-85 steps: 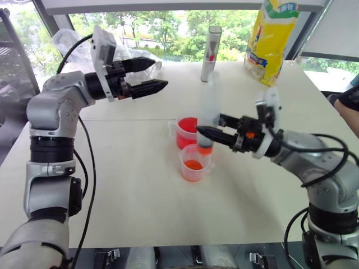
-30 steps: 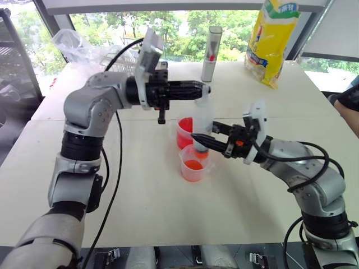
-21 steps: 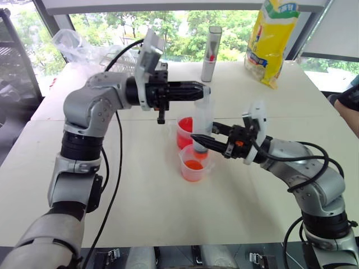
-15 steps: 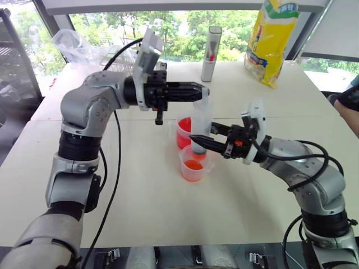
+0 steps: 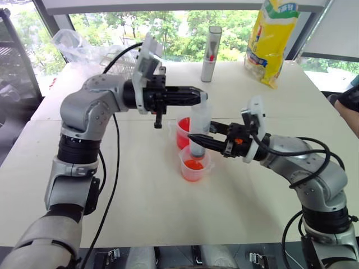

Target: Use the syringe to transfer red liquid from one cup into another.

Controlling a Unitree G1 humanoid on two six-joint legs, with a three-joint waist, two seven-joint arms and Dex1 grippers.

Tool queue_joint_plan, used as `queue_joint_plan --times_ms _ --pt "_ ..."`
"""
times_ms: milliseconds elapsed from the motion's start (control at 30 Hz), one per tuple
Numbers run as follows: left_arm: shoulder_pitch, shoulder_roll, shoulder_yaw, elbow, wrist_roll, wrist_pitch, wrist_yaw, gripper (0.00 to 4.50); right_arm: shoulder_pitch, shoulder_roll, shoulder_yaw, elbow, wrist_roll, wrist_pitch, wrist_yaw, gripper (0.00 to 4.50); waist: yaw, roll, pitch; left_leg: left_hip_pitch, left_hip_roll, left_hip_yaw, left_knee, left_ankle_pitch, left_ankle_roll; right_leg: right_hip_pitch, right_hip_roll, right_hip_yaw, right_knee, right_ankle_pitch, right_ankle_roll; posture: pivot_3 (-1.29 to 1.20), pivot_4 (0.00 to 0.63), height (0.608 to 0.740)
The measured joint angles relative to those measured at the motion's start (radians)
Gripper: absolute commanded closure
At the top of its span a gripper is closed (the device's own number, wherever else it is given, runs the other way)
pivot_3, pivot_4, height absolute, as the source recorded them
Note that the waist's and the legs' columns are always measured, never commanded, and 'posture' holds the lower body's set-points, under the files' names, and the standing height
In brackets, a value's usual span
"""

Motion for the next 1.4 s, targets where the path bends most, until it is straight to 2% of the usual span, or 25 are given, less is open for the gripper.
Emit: queue_joint_plan --times_ms 733,833,867,900,967,1067,1100,1200,1400 --pt "0.024 0.002 -0.001 -0.017 0.018 -0.006 0.001 4.41 -0.017 -0.002 -0.007 0.011 0.048 0.037 -0.01 3.11 0.0 0.0 0.0 0.0 0.0 0.0 0.0 0.0 0.0 0.0 0.0 0.0 -0.001 0.0 0.0 0.0 0.15 0.74" --pt "0.021 0.002 0.0 -0.015 0.017 0.004 0.005 3.6 -0.016 -0.002 -0.009 0.014 0.048 0.037 -0.016 3.11 0.0 0.0 0.0 0.0 0.0 0.0 0.0 0.0 0.0 0.0 0.0 0.0 -0.001 0.0 0.0 0.0 0.15 0.74" --pt "0.018 0.0 0.0 -0.015 0.014 0.009 0.005 3.18 -0.016 -0.002 -0.009 0.016 0.048 0.037 -0.017 3.11 0.0 0.0 0.0 0.0 0.0 0.0 0.0 0.0 0.0 0.0 0.0 0.0 -0.001 0.0 0.0 0.0 0.15 0.74" --pt "0.01 0.0 0.0 -0.013 0.009 0.017 0.008 2.5 -0.016 -0.002 -0.009 0.016 0.049 0.037 -0.016 3.11 0.0 0.0 0.0 0.0 0.0 0.0 0.0 0.0 0.0 0.0 0.0 0.0 -0.001 0.0 0.0 0.0 0.15 0.74" --pt "0.003 0.006 0.003 -0.005 0.009 0.023 0.016 1.84 -0.016 -0.002 -0.012 0.016 0.051 0.034 -0.016 3.11 -0.001 0.0 0.0 0.0 0.0 0.0 0.0 0.0 0.0 0.0 0.0 0.0 -0.001 0.0 0.0 0.0 0.15 0.74" --pt "0.003 0.025 0.013 0.0 0.01 0.022 0.021 0.32 -0.016 -0.001 -0.023 0.014 0.054 0.031 -0.014 3.11 -0.001 0.0 0.0 0.0 0.0 0.0 -0.001 0.0 0.0 0.0 0.0 0.0 -0.001 0.0 0.0 0.0 0.15 0.74" --pt "0.004 0.028 0.005 -0.003 0.01 0.022 0.017 0.06 -0.018 -0.001 -0.031 0.014 0.053 0.026 -0.017 3.11 0.0 0.0 0.0 0.0 0.0 0.0 -0.001 0.0 0.0 0.0 0.0 0.0 -0.001 0.0 0.0 0.0 0.15 0.74" --pt "0.015 0.046 0.005 -0.012 0.008 0.02 0.017 0.06 -0.025 -0.001 -0.037 0.015 0.053 0.018 -0.021 3.11 -0.001 0.0 0.0 0.0 0.0 0.0 -0.001 0.0 0.0 0.0 0.0 0.0 -0.001 0.0 0.0 0.0 0.15 0.74" --pt "0.088 0.187 0.084 -0.018 0.007 0.023 0.038 0.06 -0.027 -0.002 -0.04 0.014 0.059 0.011 -0.018 3.11 -0.003 0.0 0.0 0.001 0.001 0.0 -0.002 0.0 0.0 0.0 0.0 0.0 -0.001 0.0 0.0 0.0 0.15 0.74"
